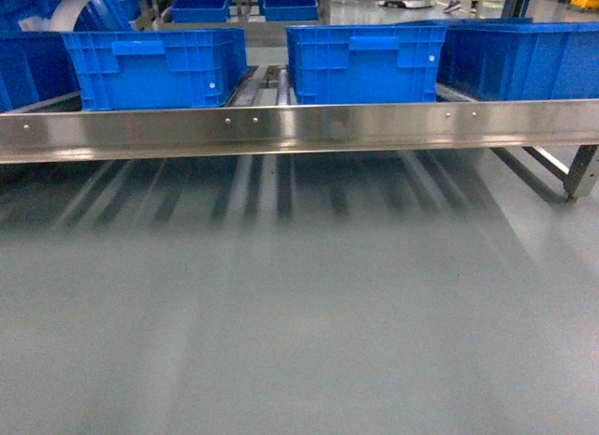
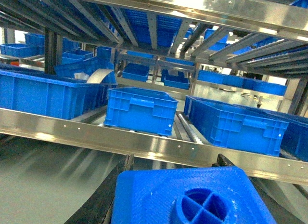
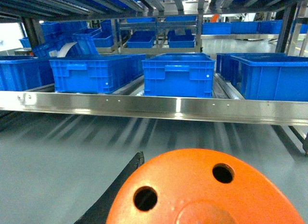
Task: Sort blue parts and orange caps into right shelf containers
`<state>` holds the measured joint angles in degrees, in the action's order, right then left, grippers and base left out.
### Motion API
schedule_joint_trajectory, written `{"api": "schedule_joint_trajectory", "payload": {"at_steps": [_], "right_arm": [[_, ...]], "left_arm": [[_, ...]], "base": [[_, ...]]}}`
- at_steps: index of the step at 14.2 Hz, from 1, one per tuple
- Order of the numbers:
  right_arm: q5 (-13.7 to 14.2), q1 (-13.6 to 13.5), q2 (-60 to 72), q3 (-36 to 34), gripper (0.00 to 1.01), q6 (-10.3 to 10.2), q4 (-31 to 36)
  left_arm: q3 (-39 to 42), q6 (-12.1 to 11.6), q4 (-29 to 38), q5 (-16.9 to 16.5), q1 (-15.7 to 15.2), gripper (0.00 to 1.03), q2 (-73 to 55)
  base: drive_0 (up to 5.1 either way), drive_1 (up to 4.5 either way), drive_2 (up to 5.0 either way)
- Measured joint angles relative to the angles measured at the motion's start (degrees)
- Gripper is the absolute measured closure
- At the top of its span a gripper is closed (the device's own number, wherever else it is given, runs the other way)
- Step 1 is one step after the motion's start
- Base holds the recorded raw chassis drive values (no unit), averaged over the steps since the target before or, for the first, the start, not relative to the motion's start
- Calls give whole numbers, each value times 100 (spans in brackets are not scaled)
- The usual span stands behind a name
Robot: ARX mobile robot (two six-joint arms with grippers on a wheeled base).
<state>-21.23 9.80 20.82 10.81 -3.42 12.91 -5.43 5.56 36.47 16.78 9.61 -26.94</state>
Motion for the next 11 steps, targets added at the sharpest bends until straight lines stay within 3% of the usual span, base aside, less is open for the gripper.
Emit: {"api": "schedule_joint_trajectory", "payload": {"at_steps": [11], "right_arm": [[2, -2, 9, 0, 60, 0, -11]], "left_arm": [[0, 0, -4, -4, 0, 59, -2]], "base": [[7, 441, -426]]}}
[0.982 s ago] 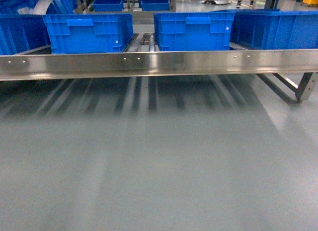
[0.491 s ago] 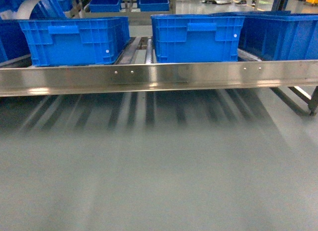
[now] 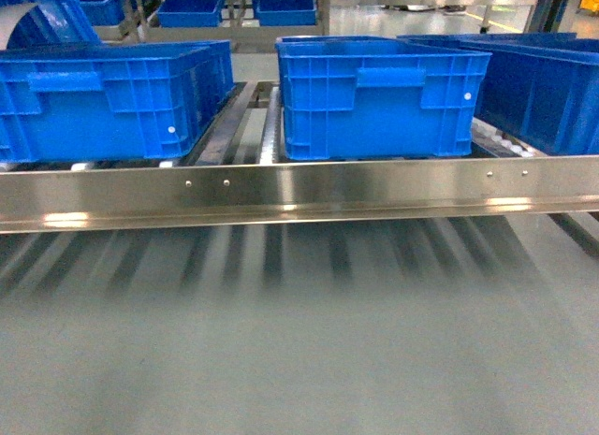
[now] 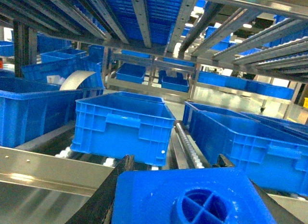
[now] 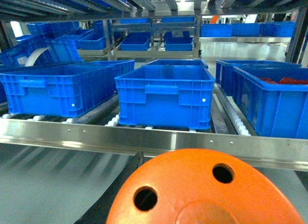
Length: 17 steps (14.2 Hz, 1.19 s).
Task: Sort blue parts and orange caps into right shelf containers
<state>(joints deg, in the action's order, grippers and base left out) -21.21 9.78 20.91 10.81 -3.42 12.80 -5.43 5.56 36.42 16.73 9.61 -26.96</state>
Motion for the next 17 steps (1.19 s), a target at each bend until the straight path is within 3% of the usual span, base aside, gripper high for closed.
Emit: {"api": "schedule_joint_trajectory", "payload": {"at_steps": [12, 17], "right_arm": [[-4, 0, -2, 0, 60, -2, 4], [4, 0, -2, 0, 60, 0, 13]], "left_arm": [[0, 0, -2, 2, 0, 59, 0], [0, 0, -4, 2, 0, 59, -24]], "base": [[16, 449, -417], [-98, 50, 50]]}}
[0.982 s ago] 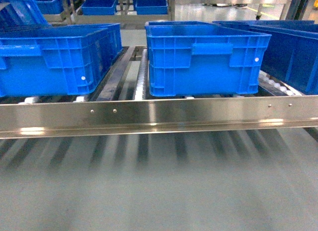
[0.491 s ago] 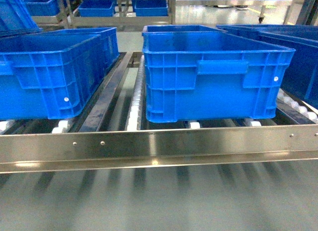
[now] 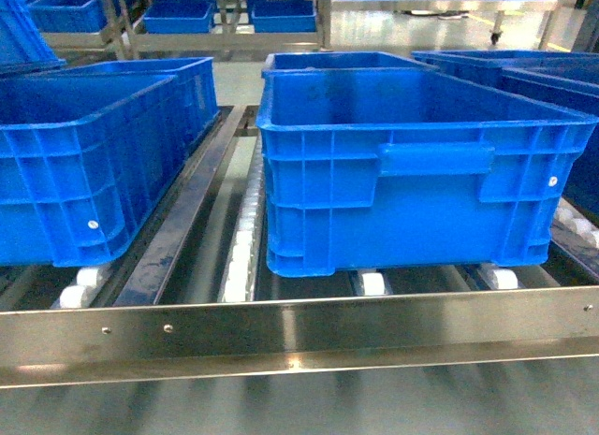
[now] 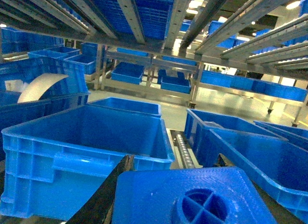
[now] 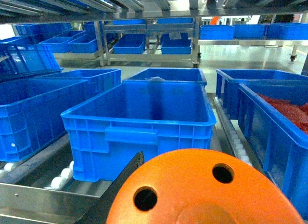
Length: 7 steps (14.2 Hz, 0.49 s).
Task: Sort blue parts and orange caps into right shelf containers
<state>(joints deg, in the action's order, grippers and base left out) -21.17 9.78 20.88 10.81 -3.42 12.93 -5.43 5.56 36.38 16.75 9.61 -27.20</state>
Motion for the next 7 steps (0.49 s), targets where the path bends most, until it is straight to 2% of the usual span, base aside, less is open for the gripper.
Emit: {"api": "schedule_joint_trajectory", "payload": {"at_steps": [2, 7], "right_arm": [[13, 4, 0, 0, 60, 0, -13], [9, 2, -4, 0, 60, 0, 0]], "left_arm": [[0, 0, 11, -22, 0, 59, 2], [0, 0, 7, -4, 0, 59, 4]], "base": [[-478, 256, 256], [-460, 383, 123]]}}
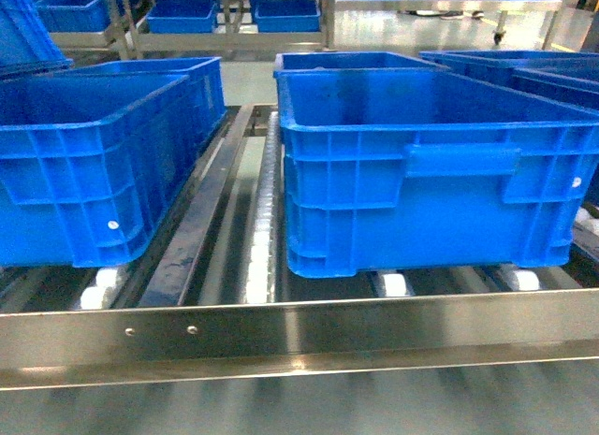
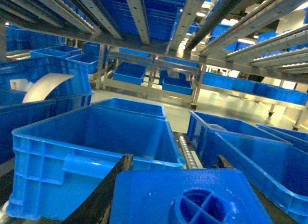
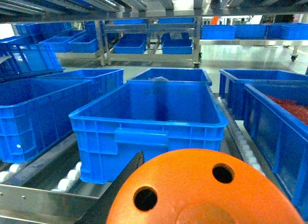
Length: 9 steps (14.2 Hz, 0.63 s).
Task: Sort blue parts and orange caps into right shelf containers
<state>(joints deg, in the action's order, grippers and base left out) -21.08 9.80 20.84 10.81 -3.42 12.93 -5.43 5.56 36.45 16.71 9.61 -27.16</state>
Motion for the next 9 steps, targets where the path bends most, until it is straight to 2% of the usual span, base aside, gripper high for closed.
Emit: {"api": "schedule_joint_trajectory", "payload": {"at_steps": [4, 9], "right_arm": [[0, 0, 4, 0, 60, 0, -2], [-20, -2, 0, 0, 60, 0, -2]], "left_arm": [[0, 0, 0, 4, 0, 59, 17], [2, 0, 0, 17, -2, 59, 15]], "base": [[-462, 395, 66], [0, 0, 0]]}}
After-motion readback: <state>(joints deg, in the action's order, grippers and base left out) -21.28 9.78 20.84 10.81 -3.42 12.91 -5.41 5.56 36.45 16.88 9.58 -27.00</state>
